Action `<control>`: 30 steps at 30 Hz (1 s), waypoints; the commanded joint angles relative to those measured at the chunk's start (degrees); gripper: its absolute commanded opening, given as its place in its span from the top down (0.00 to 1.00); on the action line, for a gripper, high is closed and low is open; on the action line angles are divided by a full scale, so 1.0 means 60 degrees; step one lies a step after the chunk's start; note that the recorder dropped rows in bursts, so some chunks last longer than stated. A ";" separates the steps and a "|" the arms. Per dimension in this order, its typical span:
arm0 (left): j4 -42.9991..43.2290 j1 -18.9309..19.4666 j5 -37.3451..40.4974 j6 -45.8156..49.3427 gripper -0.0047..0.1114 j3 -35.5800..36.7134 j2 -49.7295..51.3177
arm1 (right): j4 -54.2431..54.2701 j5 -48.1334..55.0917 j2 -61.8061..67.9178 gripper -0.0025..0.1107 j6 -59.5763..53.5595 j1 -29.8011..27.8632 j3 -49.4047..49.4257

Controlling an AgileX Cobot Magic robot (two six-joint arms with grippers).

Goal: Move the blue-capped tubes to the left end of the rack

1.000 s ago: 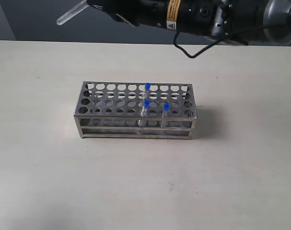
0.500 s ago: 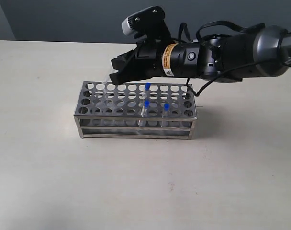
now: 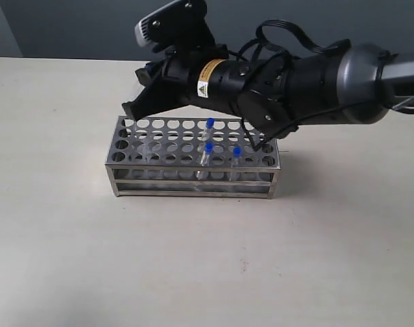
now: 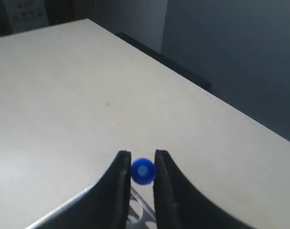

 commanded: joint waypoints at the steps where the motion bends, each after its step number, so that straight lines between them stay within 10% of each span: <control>1: 0.0028 -0.0025 0.0021 -0.0016 0.95 -0.0013 -0.0033 | 0.5042 0.1479 -0.0247 0.99 -0.5643 0.0555 -0.0144; 30: 0.0028 -0.0025 0.0021 -0.0016 0.95 -0.0013 -0.0033 | 0.5382 0.6981 0.0692 0.99 -0.7500 0.0436 -0.3480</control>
